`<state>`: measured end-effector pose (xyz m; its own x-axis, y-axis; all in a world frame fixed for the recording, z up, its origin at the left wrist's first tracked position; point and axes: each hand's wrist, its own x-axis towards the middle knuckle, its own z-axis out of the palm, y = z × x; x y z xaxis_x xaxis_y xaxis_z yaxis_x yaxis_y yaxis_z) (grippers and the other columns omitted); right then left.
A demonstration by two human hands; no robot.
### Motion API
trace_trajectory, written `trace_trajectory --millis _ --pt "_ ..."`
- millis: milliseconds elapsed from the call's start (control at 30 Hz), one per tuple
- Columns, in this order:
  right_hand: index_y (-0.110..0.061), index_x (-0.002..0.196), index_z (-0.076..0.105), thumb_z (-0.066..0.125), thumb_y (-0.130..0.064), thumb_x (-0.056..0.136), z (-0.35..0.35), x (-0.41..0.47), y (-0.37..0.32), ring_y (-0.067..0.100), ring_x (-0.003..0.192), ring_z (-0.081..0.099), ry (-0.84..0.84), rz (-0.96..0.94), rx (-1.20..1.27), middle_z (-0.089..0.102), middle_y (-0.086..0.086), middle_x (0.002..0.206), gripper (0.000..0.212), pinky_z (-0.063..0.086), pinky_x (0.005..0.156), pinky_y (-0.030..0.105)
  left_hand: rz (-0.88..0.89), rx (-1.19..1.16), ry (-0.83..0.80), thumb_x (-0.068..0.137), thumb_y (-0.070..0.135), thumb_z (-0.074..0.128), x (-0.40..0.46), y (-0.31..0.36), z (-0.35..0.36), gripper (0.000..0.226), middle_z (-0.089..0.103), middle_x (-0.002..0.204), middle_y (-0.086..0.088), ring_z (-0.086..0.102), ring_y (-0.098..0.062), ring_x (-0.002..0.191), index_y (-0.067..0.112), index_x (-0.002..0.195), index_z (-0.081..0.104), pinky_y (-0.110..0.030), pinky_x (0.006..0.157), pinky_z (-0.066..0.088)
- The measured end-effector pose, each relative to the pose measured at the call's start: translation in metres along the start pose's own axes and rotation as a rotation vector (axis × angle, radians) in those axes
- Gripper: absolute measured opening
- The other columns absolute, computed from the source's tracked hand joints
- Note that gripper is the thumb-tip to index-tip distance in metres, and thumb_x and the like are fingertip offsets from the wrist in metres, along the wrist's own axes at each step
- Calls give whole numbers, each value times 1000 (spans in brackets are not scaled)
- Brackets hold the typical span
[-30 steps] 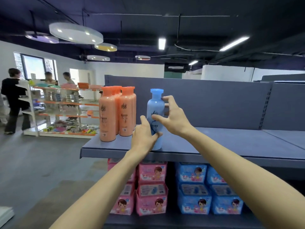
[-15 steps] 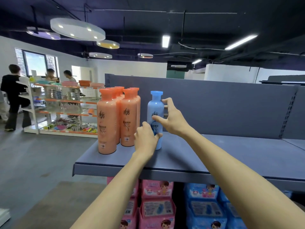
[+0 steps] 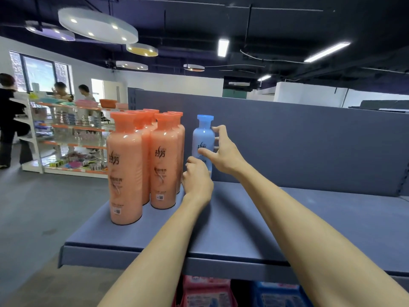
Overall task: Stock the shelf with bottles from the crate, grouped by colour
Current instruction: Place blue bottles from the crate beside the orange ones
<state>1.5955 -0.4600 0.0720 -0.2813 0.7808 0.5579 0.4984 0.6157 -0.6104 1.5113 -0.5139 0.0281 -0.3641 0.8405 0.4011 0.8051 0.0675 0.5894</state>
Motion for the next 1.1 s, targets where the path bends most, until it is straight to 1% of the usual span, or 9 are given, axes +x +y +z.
trace_trajectory --millis 167,333,567,667,767,867,933,1033,1100 --pt "-29 127 32 73 -31 86 9 20 15 21 103 61 9 -3 6 54 9 121 58 55 91 40 6 6 8 95 22 60 18 -3 9 50 54 126 -19 60 -36 114 -6 129 35 -37 84 50" --pt "-33 125 30 72 -34 85 14 32 23 21 97 62 11 0 -20 53 11 118 58 56 89 41 22 27 25 94 17 61 31 -6 19 49 53 127 -19 60 -36 113 -6 129 35 -36 84 51" --pt "-31 127 29 70 -35 87 18 38 27 24 93 61 20 -3 -59 52 13 115 58 55 84 38 49 34 51 96 25 60 38 -12 26 50 51 130 -18 58 -35 116 -4 129 36 -35 86 49" --pt "-32 126 28 69 -37 86 18 39 27 25 92 61 16 6 -77 54 13 114 57 55 82 37 42 18 56 96 23 60 39 -13 30 50 51 129 -17 59 -33 115 -4 129 36 -34 85 50" --pt "-29 128 27 69 -35 87 19 36 23 25 95 61 12 29 -96 51 13 116 58 55 86 40 4 -34 52 95 17 60 37 -10 32 51 52 130 -18 59 -32 115 -5 133 34 -33 85 49" --pt "-28 135 26 69 -34 88 18 30 12 27 99 59 10 66 -110 52 14 118 64 54 88 43 -62 -175 4 95 14 59 29 -8 24 56 46 137 -19 51 -33 123 -6 138 29 -35 92 44" --pt "-28 143 22 68 -32 89 16 23 3 28 99 59 4 110 -120 57 15 116 72 52 84 40 -75 -256 -24 95 15 57 13 -4 16 61 38 143 -18 46 -33 126 -5 143 24 -35 95 41" --pt "-31 156 5 71 -29 88 12 3 -6 27 99 57 45 204 -92 58 14 112 95 44 79 33 5 -303 -40 95 13 55 -15 0 -1 60 34 143 -14 47 -32 123 1 144 25 -35 91 41" --pt "-30 158 4 72 -27 89 7 -16 -10 27 105 55 54 238 -93 57 16 116 97 40 82 30 71 -285 -61 94 10 55 -28 -3 -15 56 36 140 -12 47 -31 122 5 143 29 -34 91 40"
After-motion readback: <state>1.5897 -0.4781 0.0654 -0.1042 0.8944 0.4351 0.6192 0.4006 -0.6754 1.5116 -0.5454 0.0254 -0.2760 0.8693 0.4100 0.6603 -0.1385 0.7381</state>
